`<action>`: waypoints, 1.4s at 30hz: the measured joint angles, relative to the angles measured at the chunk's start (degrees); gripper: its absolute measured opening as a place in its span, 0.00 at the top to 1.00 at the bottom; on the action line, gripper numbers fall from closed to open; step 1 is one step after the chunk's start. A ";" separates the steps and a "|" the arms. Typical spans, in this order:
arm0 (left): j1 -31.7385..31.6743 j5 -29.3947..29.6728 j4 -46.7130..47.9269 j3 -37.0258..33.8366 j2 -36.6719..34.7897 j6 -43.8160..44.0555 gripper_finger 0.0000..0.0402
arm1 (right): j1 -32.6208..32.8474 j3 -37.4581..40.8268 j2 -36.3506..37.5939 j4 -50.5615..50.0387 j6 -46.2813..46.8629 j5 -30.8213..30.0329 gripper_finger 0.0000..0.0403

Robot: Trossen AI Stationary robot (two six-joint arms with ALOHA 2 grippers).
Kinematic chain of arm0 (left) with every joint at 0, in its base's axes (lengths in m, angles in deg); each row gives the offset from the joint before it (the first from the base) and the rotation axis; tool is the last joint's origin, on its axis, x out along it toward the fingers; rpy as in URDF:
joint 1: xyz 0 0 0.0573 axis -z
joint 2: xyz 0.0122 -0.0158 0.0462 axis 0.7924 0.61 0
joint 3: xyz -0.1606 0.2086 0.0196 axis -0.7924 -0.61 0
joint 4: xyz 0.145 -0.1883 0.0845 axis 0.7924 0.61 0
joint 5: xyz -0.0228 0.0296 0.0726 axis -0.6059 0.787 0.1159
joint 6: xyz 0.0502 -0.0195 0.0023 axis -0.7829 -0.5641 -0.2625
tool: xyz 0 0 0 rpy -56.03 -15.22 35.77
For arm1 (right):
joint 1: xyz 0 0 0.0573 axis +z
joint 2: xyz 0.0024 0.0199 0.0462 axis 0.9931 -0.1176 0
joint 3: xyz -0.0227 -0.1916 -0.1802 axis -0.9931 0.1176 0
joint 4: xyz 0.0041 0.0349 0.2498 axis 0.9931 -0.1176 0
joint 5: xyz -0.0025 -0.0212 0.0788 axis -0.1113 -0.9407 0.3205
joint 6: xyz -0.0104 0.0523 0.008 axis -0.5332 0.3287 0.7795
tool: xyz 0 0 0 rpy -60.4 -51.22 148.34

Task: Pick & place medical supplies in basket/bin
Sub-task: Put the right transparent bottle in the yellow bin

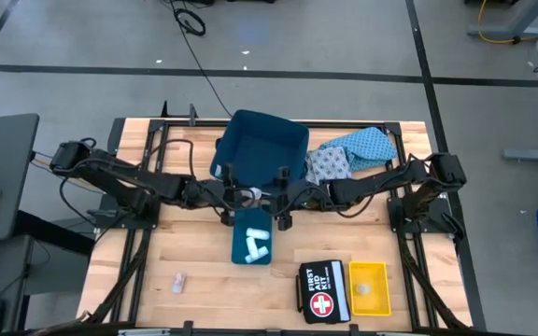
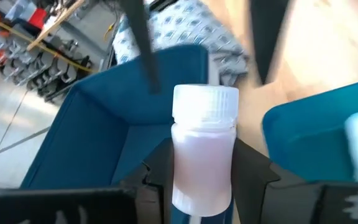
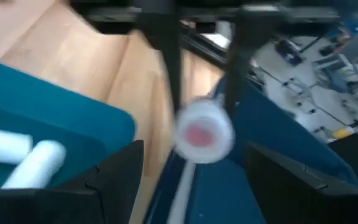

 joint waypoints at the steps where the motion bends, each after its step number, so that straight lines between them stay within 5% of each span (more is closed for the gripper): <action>1: 0.01 -0.18 -0.21 0.02 0.26 -0.01 0.73 | -0.02 0.00 0.00 -0.02 -0.28 -1.16 0.30; 6: -0.66 0.14 0.41 0.00 0.79 0.02 0.73 | 0.06 0.00 0.00 -1.06 -1.91 -4.97 0.30; 29: -2.84 -2.00 -3.59 -0.02 4.02 -0.88 0.74 | -0.07 -0.04 -1.95 1.77 -0.28 -0.64 0.30; 42: -2.84 -2.00 -3.80 -0.02 4.02 -0.90 0.74 | -0.07 -0.04 -2.34 1.71 -0.82 -0.81 0.41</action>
